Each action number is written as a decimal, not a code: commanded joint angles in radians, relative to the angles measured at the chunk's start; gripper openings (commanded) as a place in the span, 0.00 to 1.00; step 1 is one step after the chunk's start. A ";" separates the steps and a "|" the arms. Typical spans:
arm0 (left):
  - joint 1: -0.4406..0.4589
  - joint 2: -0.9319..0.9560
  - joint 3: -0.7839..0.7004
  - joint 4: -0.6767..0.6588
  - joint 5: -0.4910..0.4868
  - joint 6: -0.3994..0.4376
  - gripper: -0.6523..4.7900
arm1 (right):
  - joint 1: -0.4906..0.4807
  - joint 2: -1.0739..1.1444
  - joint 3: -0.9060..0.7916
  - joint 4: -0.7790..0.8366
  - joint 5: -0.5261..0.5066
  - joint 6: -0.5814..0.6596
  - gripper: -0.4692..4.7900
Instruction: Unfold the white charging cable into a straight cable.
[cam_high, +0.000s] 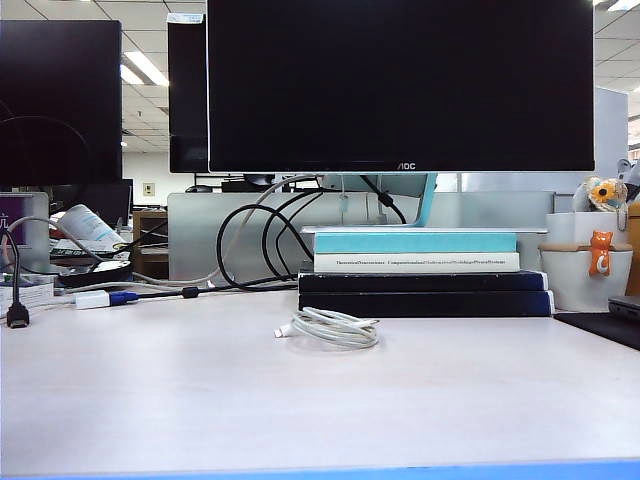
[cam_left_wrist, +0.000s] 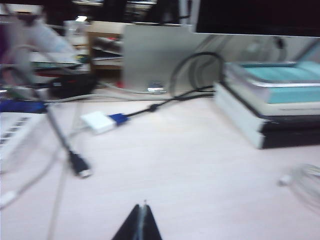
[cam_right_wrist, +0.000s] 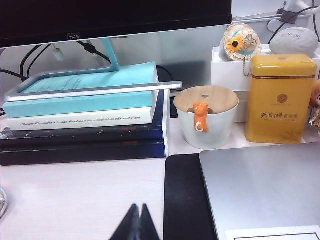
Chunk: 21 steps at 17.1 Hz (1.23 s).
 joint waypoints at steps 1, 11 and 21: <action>0.000 0.001 0.004 0.021 0.104 -0.003 0.12 | 0.002 0.000 -0.007 0.017 -0.008 0.022 0.09; -0.001 0.266 0.385 -0.004 -0.001 0.052 0.12 | 0.005 0.007 0.154 -0.010 0.029 0.053 0.09; -0.002 1.089 0.883 -0.153 0.442 0.275 0.12 | 0.001 0.669 0.700 -0.143 -0.267 0.039 0.09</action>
